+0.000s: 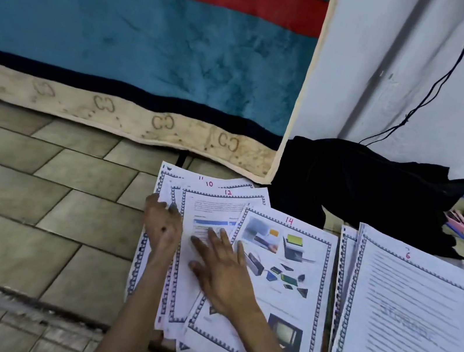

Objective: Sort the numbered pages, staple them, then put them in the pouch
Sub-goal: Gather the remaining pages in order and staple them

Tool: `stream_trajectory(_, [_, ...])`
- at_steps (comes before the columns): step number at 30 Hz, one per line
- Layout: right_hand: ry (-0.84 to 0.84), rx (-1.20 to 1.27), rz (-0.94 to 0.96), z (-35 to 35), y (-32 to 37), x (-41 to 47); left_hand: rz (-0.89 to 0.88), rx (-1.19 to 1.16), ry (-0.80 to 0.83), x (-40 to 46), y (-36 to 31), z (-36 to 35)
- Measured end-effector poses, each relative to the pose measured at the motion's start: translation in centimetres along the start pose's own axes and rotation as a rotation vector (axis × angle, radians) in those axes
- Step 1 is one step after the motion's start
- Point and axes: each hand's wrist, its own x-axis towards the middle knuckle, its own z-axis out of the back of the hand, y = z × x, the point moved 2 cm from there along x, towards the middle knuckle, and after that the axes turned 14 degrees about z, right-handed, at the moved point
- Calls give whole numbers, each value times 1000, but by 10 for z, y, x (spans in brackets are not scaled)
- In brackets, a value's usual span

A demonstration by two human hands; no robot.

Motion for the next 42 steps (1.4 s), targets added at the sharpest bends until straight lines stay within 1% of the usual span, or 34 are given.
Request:
stream_trajectory(2, [62,-5,-9,-7,-2,0,32,-33,91,3,-2,5])
stream_trajectory(5, [91,-26,-36,-12,-8,-3,2,-113,162,10,-4,19])
stream_trajectory(8, [104,-35,-58,-13,-13,-3,37,-203,162,13,0,25])
stream_trajectory(9, [99,-33,-61,-12,-13,-2,77,-192,166,12,3,24])
stream_trajectory(11, [89,-14,-62,-10,-9,1,142,-138,252,8,15,16])
stream_trajectory(12, [82,-8,-60,-8,-6,3,122,-97,286,6,22,12])
stream_trajectory(13, [72,-10,-57,-8,-3,6,87,-66,276,3,26,10])
stream_trajectory(14, [66,-15,-57,-8,0,7,50,-54,224,1,28,11])
stream_trajectory(16, [95,-21,-72,-12,4,9,-2,-106,104,-7,28,15])
stream_trajectory(18, [133,-39,-81,-17,5,9,-46,-142,53,-18,24,18])
stream_trajectory(21, [130,-59,-61,-18,6,8,-66,-141,1,-23,17,25])
stream_trajectory(25, [93,-28,-50,-15,4,6,-74,-134,-148,-26,-9,50])
stream_trajectory(29, [85,8,-52,-15,2,7,-152,-147,-182,-39,-41,75])
stream_trajectory(33, [96,-34,-28,-18,2,7,-260,-122,-245,-66,-74,99])
stream_trajectory(35, [115,-49,-26,-19,1,8,-345,-97,-295,-81,-89,110])
stream_trajectory(37, [112,29,-24,-15,-1,9,-432,-65,-297,-93,-101,117])
stream_trajectory(38, [56,149,-31,-9,-2,8,-467,-52,-284,-98,-106,121])
stream_trajectory(40, [-221,422,-78,11,-7,3,-508,-25,-249,-107,-113,128])
stream_trajectory(41, [-384,489,-142,24,-14,-3,-533,-28,-216,-110,-117,131])
stream_trajectory(42, [-530,482,-224,37,-23,-11,-563,-54,-167,-115,-120,133])
